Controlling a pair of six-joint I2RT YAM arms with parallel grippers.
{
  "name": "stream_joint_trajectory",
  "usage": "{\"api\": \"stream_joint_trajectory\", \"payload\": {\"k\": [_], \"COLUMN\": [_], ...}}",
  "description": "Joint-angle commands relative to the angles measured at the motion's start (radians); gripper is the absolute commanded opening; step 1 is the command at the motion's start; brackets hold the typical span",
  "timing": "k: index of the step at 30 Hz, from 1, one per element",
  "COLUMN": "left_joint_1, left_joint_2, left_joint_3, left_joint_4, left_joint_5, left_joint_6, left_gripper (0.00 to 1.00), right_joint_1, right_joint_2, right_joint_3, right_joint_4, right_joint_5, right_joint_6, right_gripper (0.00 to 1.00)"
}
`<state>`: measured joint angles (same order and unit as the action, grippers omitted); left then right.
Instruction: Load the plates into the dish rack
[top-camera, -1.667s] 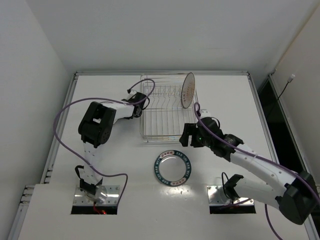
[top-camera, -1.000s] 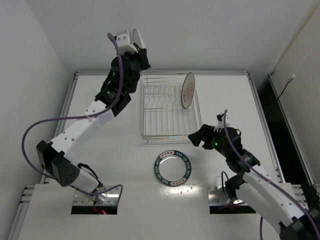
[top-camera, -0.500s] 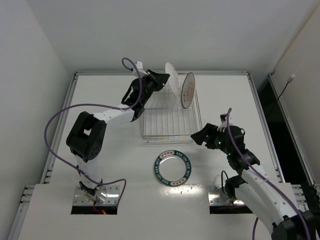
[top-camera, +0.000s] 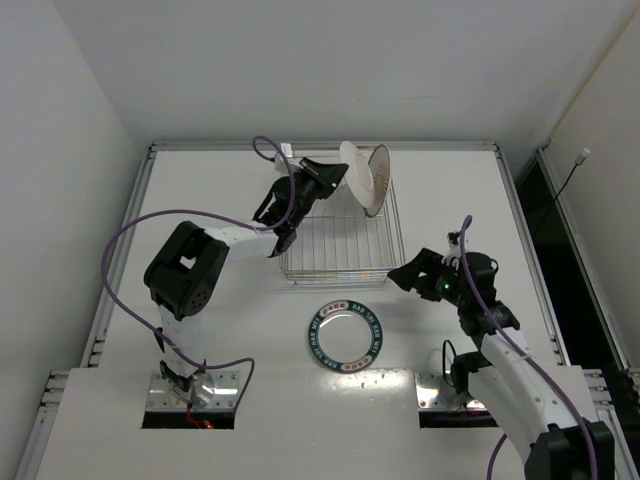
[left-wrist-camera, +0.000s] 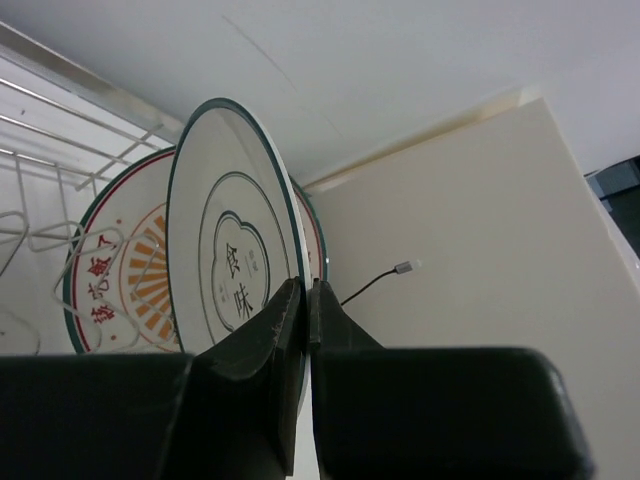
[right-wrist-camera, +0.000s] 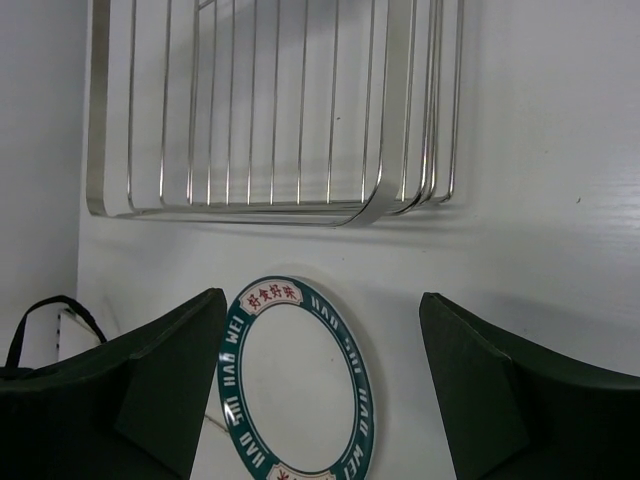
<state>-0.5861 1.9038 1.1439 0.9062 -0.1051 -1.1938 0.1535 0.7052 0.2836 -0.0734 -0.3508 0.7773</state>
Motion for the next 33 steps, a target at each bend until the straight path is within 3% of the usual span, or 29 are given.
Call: {"api": "stream_joint_trajectory", "payload": {"k": [1, 8, 21, 33], "left_joint_1": [-0.009, -0.029, -0.087, -0.098], "left_joint_2": [-0.020, -0.052, -0.126, -0.135], "left_joint_3": [-0.001, 0.031, 0.146, 0.146], "left_joint_4": [0.057, -0.104, -0.190, -0.208], "left_joint_5": [-0.040, -0.093, -0.156, -0.185], "left_joint_6": [0.045, 0.166, 0.342, 0.352], "left_gripper": [0.00, 0.00, 0.00, 0.00], "right_joint_1": [-0.040, -0.089, -0.098, -0.098], "right_joint_2": [0.019, 0.028, 0.046, 0.046], "right_joint_3": [-0.009, -0.037, -0.037, -0.046], "right_joint_4": [0.077, 0.096, 0.115, 0.115], "right_joint_5": [-0.080, -0.129, -0.149, -0.149], "right_joint_6": [-0.015, -0.006, 0.004, 0.004], "right_gripper": [0.75, 0.77, 0.77, 0.77]}}
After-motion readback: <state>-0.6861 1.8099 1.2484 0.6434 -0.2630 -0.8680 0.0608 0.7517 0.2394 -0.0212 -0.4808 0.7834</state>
